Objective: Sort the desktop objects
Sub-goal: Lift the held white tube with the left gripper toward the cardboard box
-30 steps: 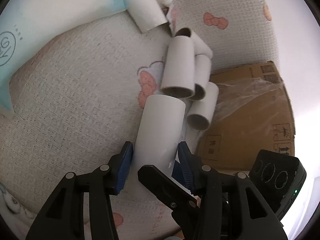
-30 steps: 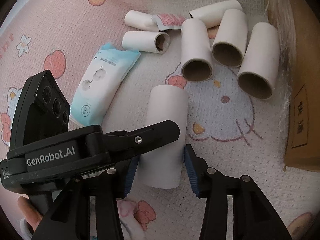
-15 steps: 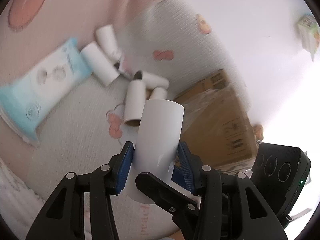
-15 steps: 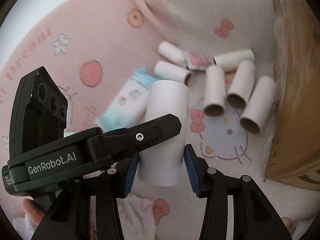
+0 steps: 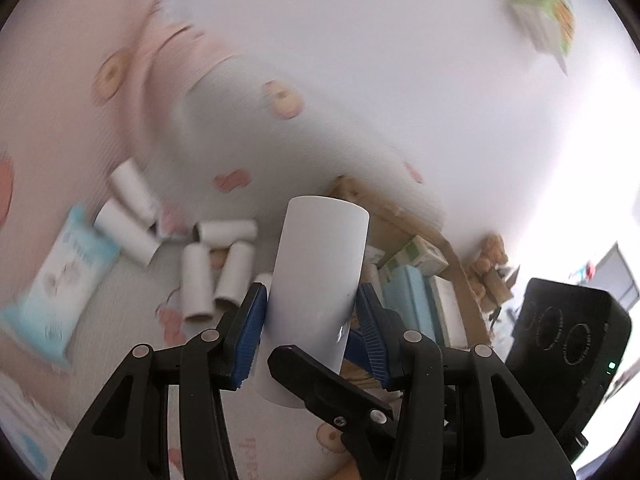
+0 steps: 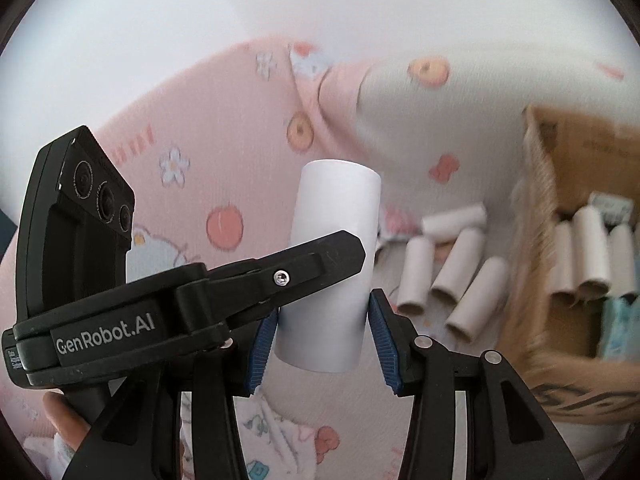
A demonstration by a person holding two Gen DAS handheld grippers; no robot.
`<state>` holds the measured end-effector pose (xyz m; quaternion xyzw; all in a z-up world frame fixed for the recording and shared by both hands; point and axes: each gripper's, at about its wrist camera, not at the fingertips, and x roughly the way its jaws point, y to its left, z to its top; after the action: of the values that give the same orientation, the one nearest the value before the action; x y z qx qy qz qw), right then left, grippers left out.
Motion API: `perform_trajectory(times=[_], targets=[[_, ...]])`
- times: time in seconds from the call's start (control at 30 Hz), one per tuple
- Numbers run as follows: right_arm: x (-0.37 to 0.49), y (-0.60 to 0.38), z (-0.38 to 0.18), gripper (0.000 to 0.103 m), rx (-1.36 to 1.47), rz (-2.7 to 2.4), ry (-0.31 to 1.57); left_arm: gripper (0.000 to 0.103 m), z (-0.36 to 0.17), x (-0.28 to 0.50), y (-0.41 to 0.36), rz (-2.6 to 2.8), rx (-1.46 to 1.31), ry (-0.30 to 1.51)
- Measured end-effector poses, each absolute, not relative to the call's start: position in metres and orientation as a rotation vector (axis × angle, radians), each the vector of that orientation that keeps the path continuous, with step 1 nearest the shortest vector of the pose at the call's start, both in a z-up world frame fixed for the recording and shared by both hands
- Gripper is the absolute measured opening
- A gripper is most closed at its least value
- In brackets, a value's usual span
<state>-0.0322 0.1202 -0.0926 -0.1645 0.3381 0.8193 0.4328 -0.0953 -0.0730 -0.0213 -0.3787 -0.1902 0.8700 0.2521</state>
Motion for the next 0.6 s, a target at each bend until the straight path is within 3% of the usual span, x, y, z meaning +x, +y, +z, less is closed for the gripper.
perform_trajectory(times=[0.2,0.6], targets=[[-0.004,0.114,-0.055,0.043,-0.348,1.977,0.712,0.050,0.013,-0.105,-0.020,2.342,-0.972,-0.302],[0.066,0.129,-0.013,0.043,-0.352,1.887,0.581,0.047,0.036,-0.146,0.052,2.174,-1.023,-0.346]])
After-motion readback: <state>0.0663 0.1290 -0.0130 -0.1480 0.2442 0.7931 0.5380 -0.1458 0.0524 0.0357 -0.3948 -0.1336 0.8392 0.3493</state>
